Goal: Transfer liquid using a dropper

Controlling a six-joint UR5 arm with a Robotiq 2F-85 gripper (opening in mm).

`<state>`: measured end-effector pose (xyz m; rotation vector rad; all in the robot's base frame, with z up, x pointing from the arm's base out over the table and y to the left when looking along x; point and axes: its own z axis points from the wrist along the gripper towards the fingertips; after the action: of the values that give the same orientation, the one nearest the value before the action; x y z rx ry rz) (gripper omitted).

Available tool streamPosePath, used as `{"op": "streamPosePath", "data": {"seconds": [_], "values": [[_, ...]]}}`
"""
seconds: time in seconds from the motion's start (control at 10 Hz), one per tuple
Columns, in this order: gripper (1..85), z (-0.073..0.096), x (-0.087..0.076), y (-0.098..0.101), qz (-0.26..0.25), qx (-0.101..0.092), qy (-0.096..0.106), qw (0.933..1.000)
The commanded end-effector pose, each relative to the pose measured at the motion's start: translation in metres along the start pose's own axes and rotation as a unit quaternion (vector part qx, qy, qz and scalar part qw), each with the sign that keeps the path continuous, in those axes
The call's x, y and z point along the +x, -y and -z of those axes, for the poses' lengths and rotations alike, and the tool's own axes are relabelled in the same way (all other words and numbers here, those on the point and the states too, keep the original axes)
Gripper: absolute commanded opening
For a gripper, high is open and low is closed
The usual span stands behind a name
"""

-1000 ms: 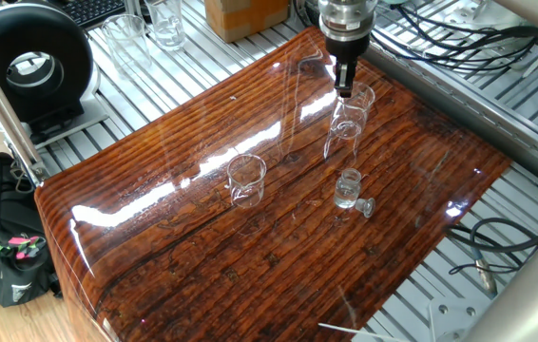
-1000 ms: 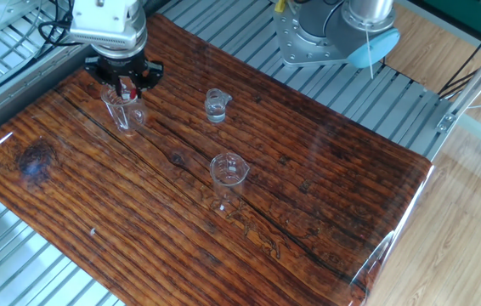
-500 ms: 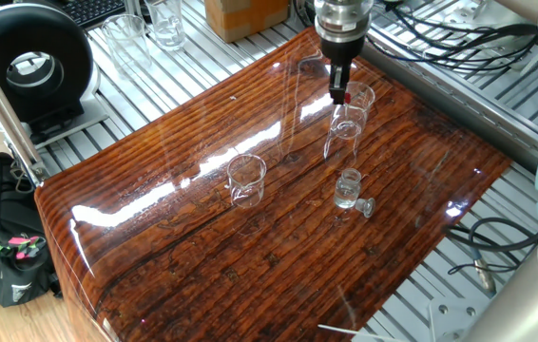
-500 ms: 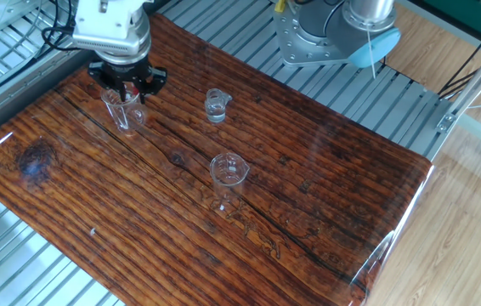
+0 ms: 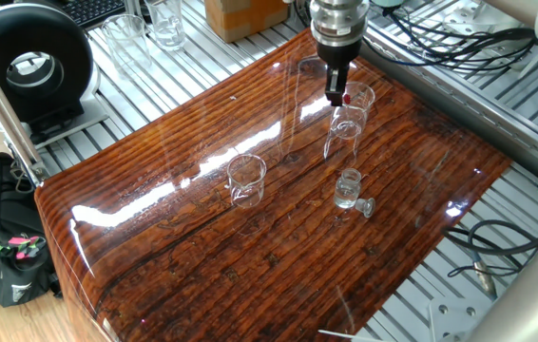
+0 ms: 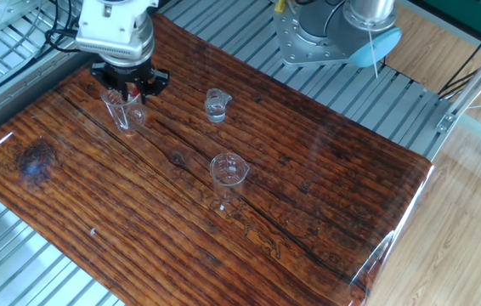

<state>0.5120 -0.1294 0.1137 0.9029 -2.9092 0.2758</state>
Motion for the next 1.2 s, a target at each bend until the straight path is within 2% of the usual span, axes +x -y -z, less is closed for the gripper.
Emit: {"op": "streamPosePath", "data": {"seconds": [0.0, 0.5, 0.6, 0.8, 1.1], "values": [[35.0, -0.003, 0.009, 0.001, -0.007, 0.002, -0.004, 1.0], [33.7, 0.001, 0.016, -0.005, -0.012, -0.006, -0.005, 0.9999], [33.7, 0.003, 0.013, -0.001, -0.013, 0.007, 0.001, 0.9999], [33.7, 0.005, 0.013, 0.001, -0.018, 0.027, 0.0, 0.9995], [33.7, 0.005, 0.006, -0.004, -0.023, 0.032, 0.011, 0.9992]]}}
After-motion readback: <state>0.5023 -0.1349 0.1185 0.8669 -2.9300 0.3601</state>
